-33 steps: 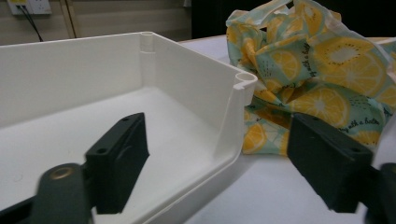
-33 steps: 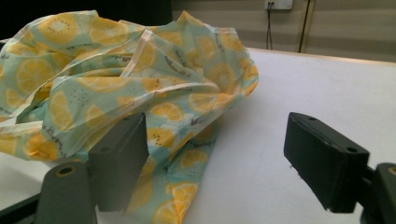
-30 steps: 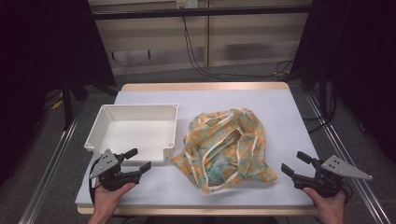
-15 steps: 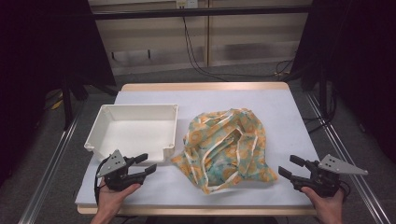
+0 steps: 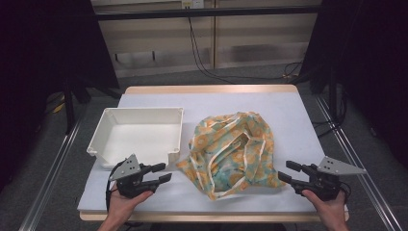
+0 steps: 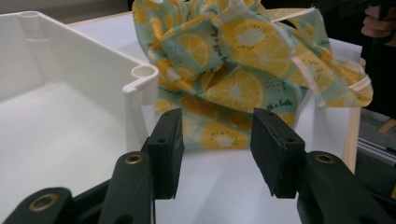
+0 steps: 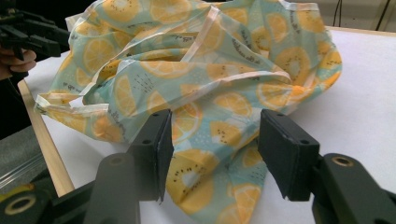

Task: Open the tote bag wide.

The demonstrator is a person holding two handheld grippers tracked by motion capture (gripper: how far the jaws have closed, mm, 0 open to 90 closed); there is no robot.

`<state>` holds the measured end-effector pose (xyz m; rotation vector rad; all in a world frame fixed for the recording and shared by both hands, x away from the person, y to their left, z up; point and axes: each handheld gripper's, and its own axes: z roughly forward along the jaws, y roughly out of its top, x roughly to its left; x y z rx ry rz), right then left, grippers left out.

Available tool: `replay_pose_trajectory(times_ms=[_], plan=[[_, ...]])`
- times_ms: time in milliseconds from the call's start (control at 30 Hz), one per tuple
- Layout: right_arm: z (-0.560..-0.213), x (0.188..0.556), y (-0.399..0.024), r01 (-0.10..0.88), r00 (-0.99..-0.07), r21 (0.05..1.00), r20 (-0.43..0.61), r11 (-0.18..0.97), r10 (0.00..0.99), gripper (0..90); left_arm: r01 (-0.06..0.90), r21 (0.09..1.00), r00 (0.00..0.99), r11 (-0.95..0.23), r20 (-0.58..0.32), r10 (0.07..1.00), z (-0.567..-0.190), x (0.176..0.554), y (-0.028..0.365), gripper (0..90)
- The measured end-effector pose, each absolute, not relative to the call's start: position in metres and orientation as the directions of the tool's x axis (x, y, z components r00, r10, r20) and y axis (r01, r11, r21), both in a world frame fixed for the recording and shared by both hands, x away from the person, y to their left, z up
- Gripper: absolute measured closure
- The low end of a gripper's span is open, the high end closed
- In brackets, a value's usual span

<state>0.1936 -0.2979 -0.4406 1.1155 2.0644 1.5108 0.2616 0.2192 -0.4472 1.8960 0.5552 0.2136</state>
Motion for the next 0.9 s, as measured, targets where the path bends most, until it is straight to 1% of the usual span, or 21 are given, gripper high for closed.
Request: replay_pose_trajectory(times_ms=[133,200,233,300,467,633,700,733,900], plan=[[-0.438,0.201,-0.289,0.386,-0.665,0.911,0.164,0.147,0.729,46.2,0.261,0.913,0.884,-0.314,-0.096,0.457,-0.443,0.265,0.209,54.8],[-0.437,0.202,-0.287,0.388,-0.671,0.909,0.165,0.152,0.723,46.5,0.272,0.913,0.889,-0.304,-0.117,0.442,-0.440,0.267,0.205,54.9],[-0.437,0.203,-0.285,0.387,-0.674,0.909,0.166,0.153,0.720,46.8,0.270,0.911,0.891,-0.312,-0.113,0.439,-0.438,0.267,0.203,55.0],[-0.436,0.205,-0.281,0.388,-0.681,0.908,0.168,0.156,0.713,46.9,0.270,0.916,0.896,-0.298,-0.126,0.426,-0.437,0.268,0.200,56.6],[-0.432,0.214,-0.274,0.386,-0.695,0.906,0.163,0.172,0.701,45.6,0.256,0.917,0.897,-0.307,-0.106,0.429,-0.429,0.273,0.196,56.7],[-0.425,0.227,-0.268,0.375,-0.708,0.908,0.149,0.189,0.691,44.8,0.223,0.921,0.913,-0.320,-0.083,0.398,-0.419,0.282,0.188,56.0],[-0.423,0.233,-0.265,0.373,-0.710,0.909,0.149,0.188,0.688,45.5,0.214,0.919,0.915,-0.330,-0.071,0.397,-0.417,0.285,0.184,57.6],[-0.422,0.236,-0.264,0.371,-0.717,0.909,0.149,0.191,0.681,47.4,0.216,0.923,0.917,-0.318,-0.080,0.390,-0.416,0.286,0.183,58.7],[-0.419,0.247,-0.257,0.378,-0.714,0.904,0.147,0.200,0.684,49.0,0.212,0.924,0.924,-0.319,-0.083,0.373,-0.410,0.292,0.175,61.9]])
